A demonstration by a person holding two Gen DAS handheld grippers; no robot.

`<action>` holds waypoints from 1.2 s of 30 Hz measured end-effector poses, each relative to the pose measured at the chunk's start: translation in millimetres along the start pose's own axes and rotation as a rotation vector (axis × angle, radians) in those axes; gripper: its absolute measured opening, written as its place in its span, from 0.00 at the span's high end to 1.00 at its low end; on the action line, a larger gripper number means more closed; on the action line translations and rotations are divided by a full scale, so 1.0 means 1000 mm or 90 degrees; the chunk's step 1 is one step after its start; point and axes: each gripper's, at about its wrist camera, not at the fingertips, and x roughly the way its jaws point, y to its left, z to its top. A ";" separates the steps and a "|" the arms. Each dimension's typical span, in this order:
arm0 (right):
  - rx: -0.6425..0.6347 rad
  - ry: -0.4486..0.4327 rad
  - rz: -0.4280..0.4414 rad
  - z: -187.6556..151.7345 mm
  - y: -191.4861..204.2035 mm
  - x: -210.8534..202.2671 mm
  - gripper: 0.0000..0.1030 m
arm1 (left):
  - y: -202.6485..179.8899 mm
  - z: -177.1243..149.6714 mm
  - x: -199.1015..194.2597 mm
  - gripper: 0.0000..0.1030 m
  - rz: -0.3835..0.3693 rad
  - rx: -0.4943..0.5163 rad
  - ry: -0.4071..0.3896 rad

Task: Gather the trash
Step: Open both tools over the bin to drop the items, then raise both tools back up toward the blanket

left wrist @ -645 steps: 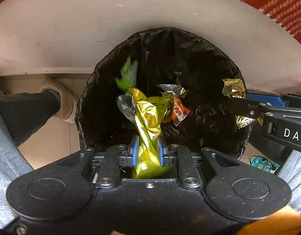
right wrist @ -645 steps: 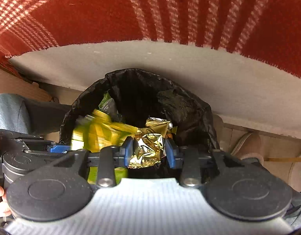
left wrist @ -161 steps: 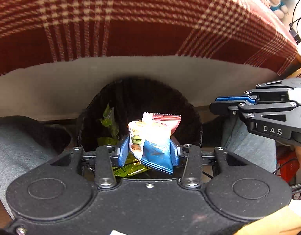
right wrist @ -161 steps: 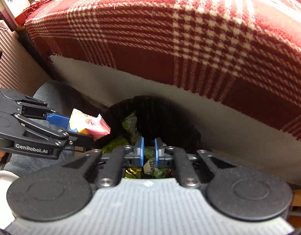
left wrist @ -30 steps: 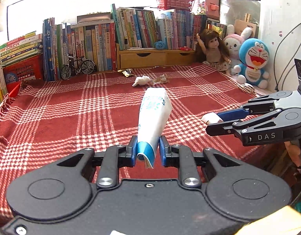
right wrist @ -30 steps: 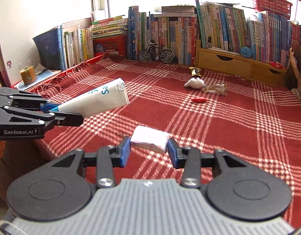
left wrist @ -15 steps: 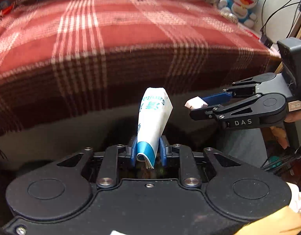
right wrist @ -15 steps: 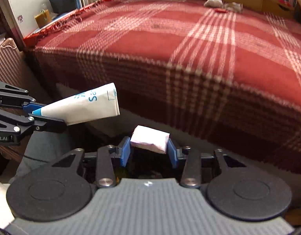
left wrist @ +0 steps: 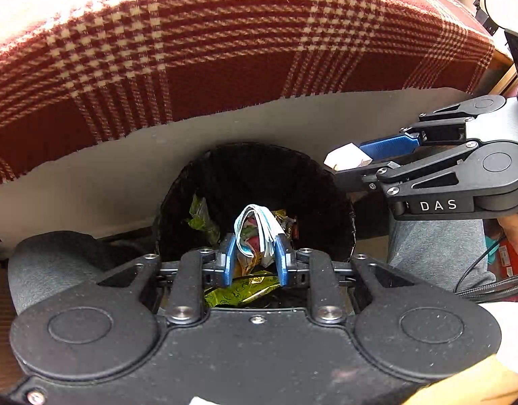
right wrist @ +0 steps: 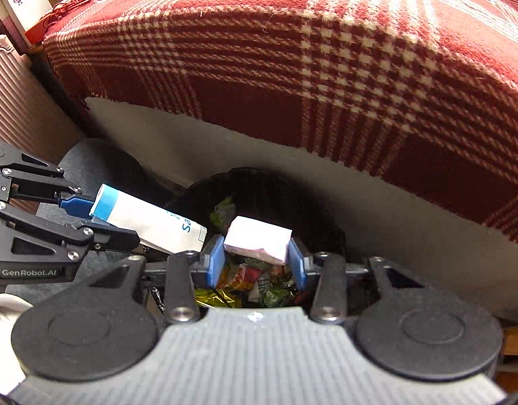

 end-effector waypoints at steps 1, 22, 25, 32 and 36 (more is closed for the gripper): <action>-0.001 0.002 0.000 0.004 0.001 0.002 0.54 | 0.000 0.001 0.001 0.78 0.000 0.000 0.002; -0.005 0.011 0.003 0.010 0.001 0.012 0.41 | 0.000 0.007 0.010 0.59 -0.006 0.003 0.014; -0.006 0.011 0.003 0.010 0.000 0.011 0.39 | 0.000 0.007 0.009 0.53 -0.005 0.004 0.012; -0.007 0.005 -0.002 0.012 -0.001 0.007 0.37 | -0.002 0.009 0.003 0.43 0.002 0.009 0.001; -0.014 -0.022 -0.004 0.019 -0.003 -0.007 0.36 | 0.001 0.020 -0.018 0.43 -0.013 0.012 -0.041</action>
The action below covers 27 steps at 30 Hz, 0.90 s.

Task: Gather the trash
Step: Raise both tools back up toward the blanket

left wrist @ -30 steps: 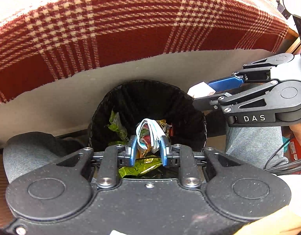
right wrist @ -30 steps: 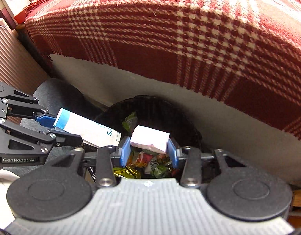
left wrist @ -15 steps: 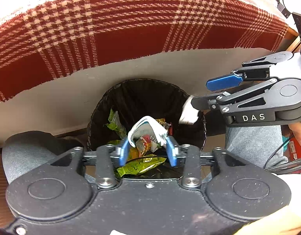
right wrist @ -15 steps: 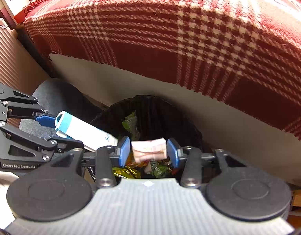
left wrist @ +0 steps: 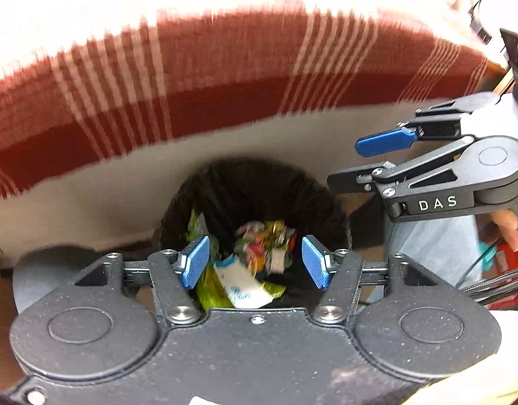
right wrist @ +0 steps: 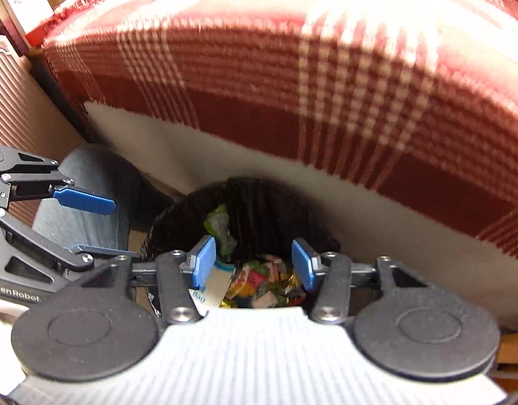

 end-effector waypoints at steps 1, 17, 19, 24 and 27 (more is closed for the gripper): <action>-0.002 -0.015 0.004 0.004 -0.001 -0.008 0.36 | 0.002 0.005 -0.008 0.43 -0.006 0.003 -0.017; 0.007 -0.284 -0.106 0.134 -0.076 -0.105 0.22 | 0.032 0.189 -0.075 0.19 0.047 0.056 -0.295; 0.020 -0.290 -0.127 0.157 -0.095 -0.097 0.22 | 0.040 0.228 -0.059 0.19 0.044 0.039 -0.300; 0.033 -0.295 -0.152 0.214 -0.129 -0.062 0.22 | 0.055 0.327 -0.017 0.16 -0.009 -0.048 -0.304; 0.029 -0.283 -0.151 0.242 -0.142 -0.035 0.22 | 0.065 0.381 0.021 0.16 -0.010 -0.100 -0.290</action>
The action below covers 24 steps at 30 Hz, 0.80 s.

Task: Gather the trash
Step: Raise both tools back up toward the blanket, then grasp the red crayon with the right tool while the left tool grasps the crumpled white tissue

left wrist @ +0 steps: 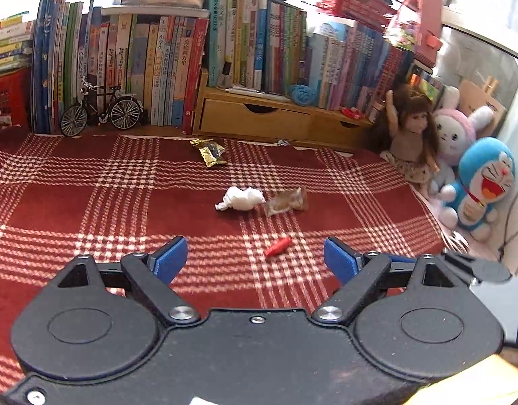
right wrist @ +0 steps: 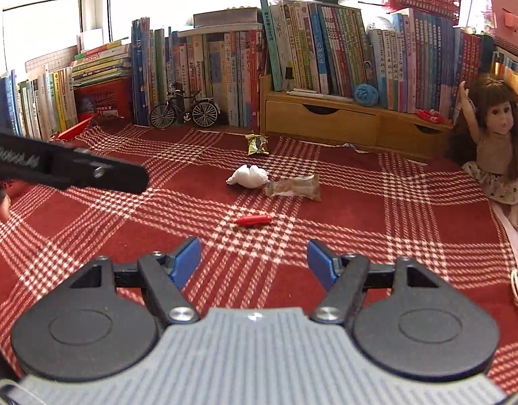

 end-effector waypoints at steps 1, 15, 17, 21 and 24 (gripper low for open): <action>-0.003 0.007 -0.003 0.003 0.000 0.014 0.22 | 0.000 0.009 0.018 0.16 0.009 -0.006 0.006; -0.069 0.067 0.023 0.011 0.001 0.123 0.26 | 0.002 0.033 0.169 0.32 0.065 -0.019 0.093; -0.063 0.070 0.031 0.011 0.000 0.128 0.33 | 0.006 0.029 0.174 0.63 0.069 -0.026 0.111; -0.056 0.053 0.047 0.009 -0.001 0.124 0.51 | 0.012 0.026 0.169 0.91 0.078 -0.027 0.096; -0.041 0.045 0.053 0.008 -0.005 0.118 0.52 | 0.017 0.027 0.161 0.93 0.081 -0.039 0.087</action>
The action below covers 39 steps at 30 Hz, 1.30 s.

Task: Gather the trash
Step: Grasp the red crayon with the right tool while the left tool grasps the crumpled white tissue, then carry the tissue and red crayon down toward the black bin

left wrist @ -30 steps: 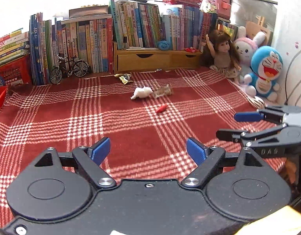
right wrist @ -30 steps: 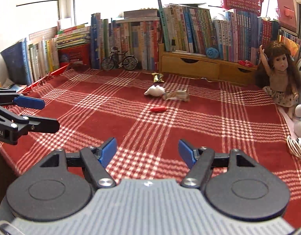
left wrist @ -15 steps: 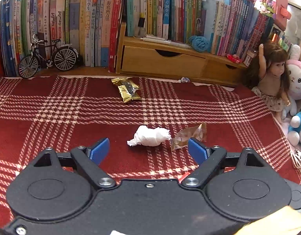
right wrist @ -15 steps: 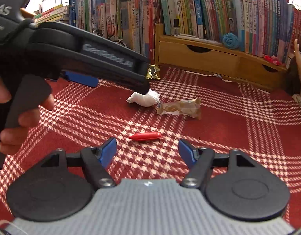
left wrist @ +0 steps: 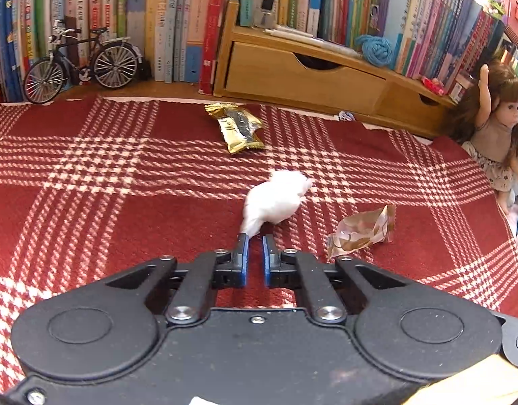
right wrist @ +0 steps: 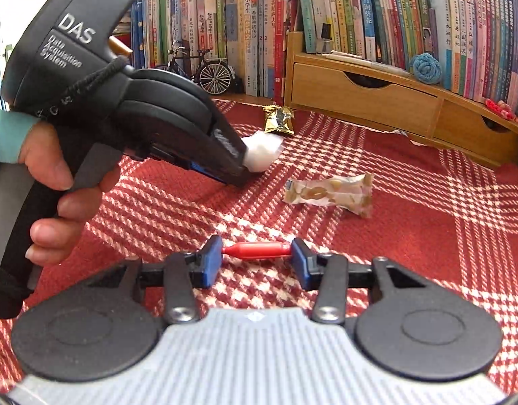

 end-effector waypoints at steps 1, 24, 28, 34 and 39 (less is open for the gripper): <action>0.004 -0.004 0.001 0.000 -0.001 -0.003 0.52 | 0.002 0.000 -0.003 0.95 0.003 -0.001 -0.005; 0.015 -0.043 -0.009 -0.022 -0.011 -0.090 0.51 | -0.020 0.028 0.054 0.60 0.058 -0.079 -0.048; 0.015 -0.040 -0.011 -0.027 -0.011 -0.100 0.51 | -0.020 0.024 0.042 0.70 0.063 -0.068 -0.050; 0.034 -0.041 -0.003 -0.038 -0.008 -0.112 0.51 | -0.016 0.009 0.000 0.70 0.062 -0.046 -0.070; 0.040 -0.050 0.014 -0.050 0.004 -0.135 0.51 | -0.012 -0.024 -0.068 0.70 0.045 0.012 -0.107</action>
